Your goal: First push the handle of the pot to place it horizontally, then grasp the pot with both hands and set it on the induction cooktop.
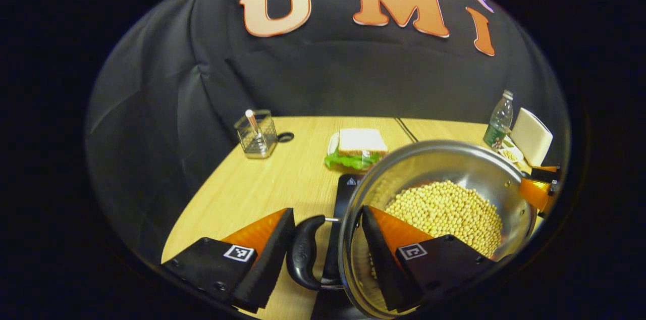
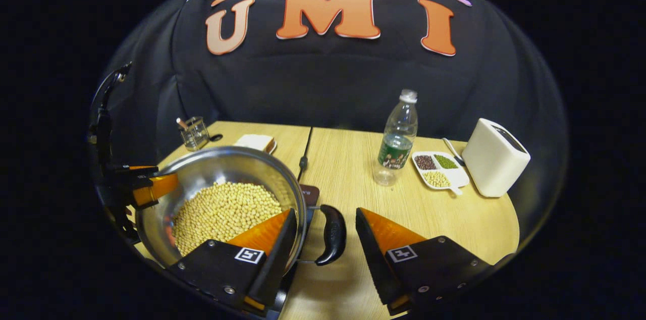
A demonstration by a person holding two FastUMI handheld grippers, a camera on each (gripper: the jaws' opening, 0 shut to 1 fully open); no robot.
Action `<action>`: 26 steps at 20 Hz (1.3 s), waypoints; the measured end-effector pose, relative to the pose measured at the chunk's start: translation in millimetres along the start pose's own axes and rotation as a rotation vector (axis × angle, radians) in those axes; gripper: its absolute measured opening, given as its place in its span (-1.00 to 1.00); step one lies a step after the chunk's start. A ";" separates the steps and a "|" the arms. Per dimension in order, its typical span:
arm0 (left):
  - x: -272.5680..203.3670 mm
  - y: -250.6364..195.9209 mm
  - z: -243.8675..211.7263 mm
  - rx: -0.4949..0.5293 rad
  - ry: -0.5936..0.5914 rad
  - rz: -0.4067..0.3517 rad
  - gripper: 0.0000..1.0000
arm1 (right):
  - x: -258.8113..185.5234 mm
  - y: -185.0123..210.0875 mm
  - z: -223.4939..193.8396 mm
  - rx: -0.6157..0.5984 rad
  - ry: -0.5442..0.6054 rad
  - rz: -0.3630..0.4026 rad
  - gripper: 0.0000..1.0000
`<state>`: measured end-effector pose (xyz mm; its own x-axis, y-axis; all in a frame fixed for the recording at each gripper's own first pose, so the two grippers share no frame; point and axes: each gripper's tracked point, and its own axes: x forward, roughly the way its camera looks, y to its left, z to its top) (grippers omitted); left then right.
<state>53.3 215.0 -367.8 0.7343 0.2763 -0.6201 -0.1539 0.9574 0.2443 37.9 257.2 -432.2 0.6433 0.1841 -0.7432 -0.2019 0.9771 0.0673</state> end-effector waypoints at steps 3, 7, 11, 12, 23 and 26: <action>1.2 0.4 32.1 0.001 -0.139 0.023 0.75 | -26.7 -14.4 35.0 0.014 -0.117 -0.006 0.51; -11.9 -12.9 68.5 0.001 -0.280 0.003 0.77 | -68.1 -37.2 76.7 -0.027 -0.278 -0.044 0.56; -47.7 -34.5 104.8 -0.013 -0.373 -0.041 0.77 | -105.5 -44.4 98.7 -0.088 -0.394 -0.039 0.65; -62.0 -42.0 115.2 -0.024 -0.396 -0.050 0.77 | -117.1 -51.3 106.9 -0.107 -0.425 -0.046 0.68; -175.8 -91.5 199.5 -0.041 -0.629 -0.120 0.90 | -224.6 -120.8 168.4 -0.139 -0.671 -0.146 0.90; -204.0 -96.4 217.8 -0.058 -0.682 -0.130 0.90 | -247.1 -137.2 181.0 -0.142 -0.711 -0.152 0.86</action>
<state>62.4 48.0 -102.4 0.9976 0.0623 -0.0302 -0.0572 0.9873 0.1481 40.3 96.9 -137.3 0.9852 0.1196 -0.1231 -0.1349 0.9830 -0.1242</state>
